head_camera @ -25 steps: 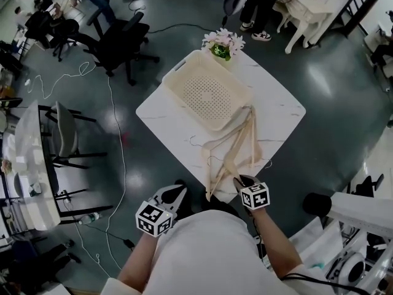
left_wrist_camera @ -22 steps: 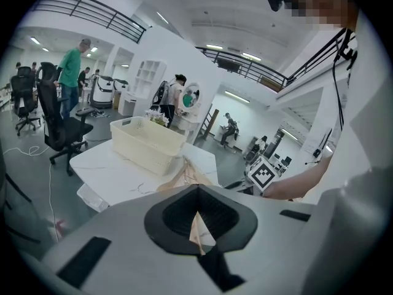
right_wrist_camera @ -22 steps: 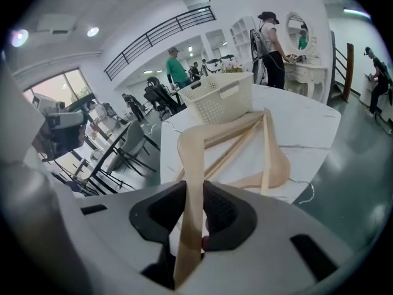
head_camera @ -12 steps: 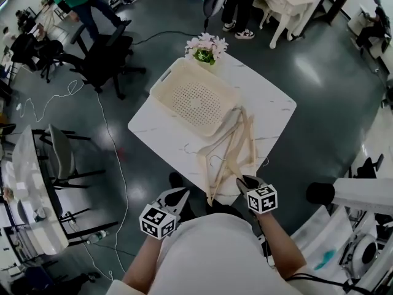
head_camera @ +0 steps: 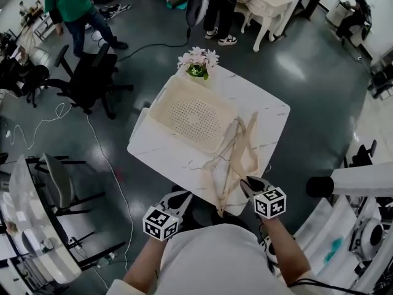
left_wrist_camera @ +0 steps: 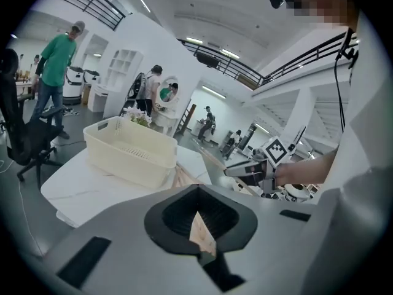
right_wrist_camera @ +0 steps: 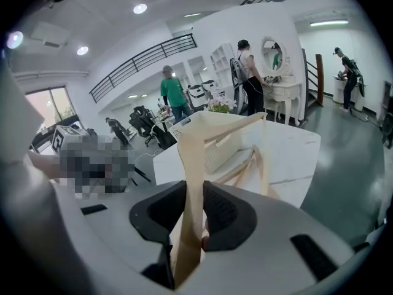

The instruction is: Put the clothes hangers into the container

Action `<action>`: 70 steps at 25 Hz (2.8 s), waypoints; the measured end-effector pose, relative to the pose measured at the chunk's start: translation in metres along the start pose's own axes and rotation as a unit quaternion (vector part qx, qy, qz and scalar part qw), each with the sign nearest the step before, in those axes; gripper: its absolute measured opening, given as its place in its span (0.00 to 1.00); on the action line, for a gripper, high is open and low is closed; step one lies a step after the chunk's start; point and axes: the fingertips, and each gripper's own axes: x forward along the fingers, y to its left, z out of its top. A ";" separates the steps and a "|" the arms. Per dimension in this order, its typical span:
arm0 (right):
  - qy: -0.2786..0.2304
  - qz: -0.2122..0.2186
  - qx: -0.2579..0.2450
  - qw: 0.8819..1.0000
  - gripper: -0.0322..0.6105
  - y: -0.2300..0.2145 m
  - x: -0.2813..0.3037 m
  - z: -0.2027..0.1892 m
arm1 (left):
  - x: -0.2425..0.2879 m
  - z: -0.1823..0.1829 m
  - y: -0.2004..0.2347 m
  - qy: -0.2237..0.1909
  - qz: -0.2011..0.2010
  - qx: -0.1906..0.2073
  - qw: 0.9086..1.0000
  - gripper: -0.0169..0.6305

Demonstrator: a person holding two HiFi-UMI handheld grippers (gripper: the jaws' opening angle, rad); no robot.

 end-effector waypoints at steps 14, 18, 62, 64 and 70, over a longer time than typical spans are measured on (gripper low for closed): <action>0.037 0.070 -0.094 0.992 0.20 0.077 0.086 0.087 | -0.020 0.005 0.065 0.011 -0.030 -0.006 0.999 0.04; 0.066 0.095 -0.111 0.987 0.20 0.091 0.121 0.101 | -0.035 0.009 0.083 0.007 -0.029 -0.011 1.000 0.04; 0.133 0.117 -0.150 0.973 0.34 0.079 0.223 0.146 | -0.079 0.022 0.152 0.009 -0.011 -0.021 1.000 0.04; 0.112 0.113 -0.144 0.977 0.33 0.084 0.210 0.146 | -0.076 0.024 0.148 0.007 -0.015 -0.014 1.000 0.04; 0.049 0.115 -0.108 0.986 0.22 0.100 0.164 0.132 | -0.065 0.027 0.131 0.005 -0.026 0.000 1.000 0.04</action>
